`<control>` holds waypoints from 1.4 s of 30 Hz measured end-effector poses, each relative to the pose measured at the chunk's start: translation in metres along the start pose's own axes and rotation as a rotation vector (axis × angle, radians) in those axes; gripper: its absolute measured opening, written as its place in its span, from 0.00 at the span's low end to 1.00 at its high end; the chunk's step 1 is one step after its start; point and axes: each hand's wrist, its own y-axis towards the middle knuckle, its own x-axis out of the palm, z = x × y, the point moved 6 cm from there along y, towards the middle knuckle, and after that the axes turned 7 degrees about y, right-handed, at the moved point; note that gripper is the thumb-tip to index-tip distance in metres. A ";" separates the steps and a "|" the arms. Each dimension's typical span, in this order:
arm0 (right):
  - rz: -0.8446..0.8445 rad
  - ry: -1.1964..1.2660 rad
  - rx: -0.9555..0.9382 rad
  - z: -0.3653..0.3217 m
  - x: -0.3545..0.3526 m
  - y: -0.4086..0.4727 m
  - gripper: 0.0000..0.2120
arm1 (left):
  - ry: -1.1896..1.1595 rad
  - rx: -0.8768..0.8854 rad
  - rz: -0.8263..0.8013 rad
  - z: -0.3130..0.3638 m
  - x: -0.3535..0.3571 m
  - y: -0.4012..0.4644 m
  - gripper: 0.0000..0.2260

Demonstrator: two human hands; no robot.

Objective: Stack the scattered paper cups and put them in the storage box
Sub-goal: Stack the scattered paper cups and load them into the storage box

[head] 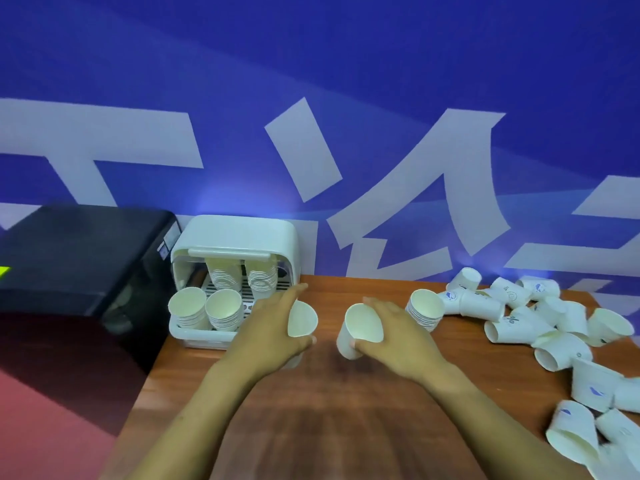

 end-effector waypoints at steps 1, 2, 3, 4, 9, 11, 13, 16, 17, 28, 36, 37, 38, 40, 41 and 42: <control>0.003 -0.009 0.009 -0.008 0.006 0.003 0.38 | 0.013 0.011 -0.013 -0.009 -0.006 0.001 0.38; 0.007 -0.021 0.015 -0.017 0.012 0.008 0.38 | 0.025 0.016 -0.026 -0.020 -0.012 0.002 0.38; 0.010 -0.030 0.023 -0.028 0.018 0.013 0.38 | 0.030 0.016 -0.030 -0.033 -0.021 0.003 0.39; 0.013 -0.037 0.024 -0.042 0.026 0.020 0.38 | 0.026 0.010 -0.025 -0.048 -0.032 0.003 0.40; -0.007 -0.034 -0.006 -0.116 0.079 0.053 0.37 | -0.022 -0.058 0.038 -0.133 -0.089 -0.007 0.38; -0.023 -0.029 -0.023 -0.142 0.101 0.062 0.36 | -0.049 -0.074 0.059 -0.159 -0.106 -0.009 0.37; -0.031 -0.032 -0.026 -0.160 0.119 0.066 0.35 | -0.066 -0.088 0.056 -0.178 -0.114 -0.007 0.37; -0.052 -0.034 -0.013 -0.171 0.137 0.071 0.36 | -0.085 -0.089 0.041 -0.195 -0.116 -0.004 0.37; -0.060 -0.032 -0.008 -0.172 0.140 0.072 0.36 | -0.085 -0.091 0.042 -0.200 -0.115 -0.003 0.37; 0.056 0.068 -0.033 -0.184 0.129 0.087 0.36 | -0.132 -0.062 0.104 -0.213 -0.106 0.013 0.33; 0.018 0.070 -0.079 -0.197 0.149 0.117 0.36 | -0.051 -0.072 0.117 -0.223 -0.099 0.028 0.31; 0.005 0.059 -0.080 -0.197 0.155 0.118 0.36 | -0.049 -0.067 0.122 -0.224 -0.096 0.028 0.30; -0.007 0.041 -0.082 -0.196 0.161 0.120 0.36 | -0.051 -0.057 0.126 -0.226 -0.093 0.027 0.28; -0.022 -0.010 -0.088 -0.193 0.172 0.122 0.37 | -0.063 -0.041 0.133 -0.229 -0.088 0.028 0.27; -0.026 -0.025 -0.087 -0.191 0.175 0.124 0.37 | -0.068 -0.034 0.141 -0.231 -0.086 0.030 0.27; -0.032 -0.028 -0.078 -0.188 0.178 0.127 0.37 | -0.071 -0.026 0.151 -0.233 -0.085 0.033 0.27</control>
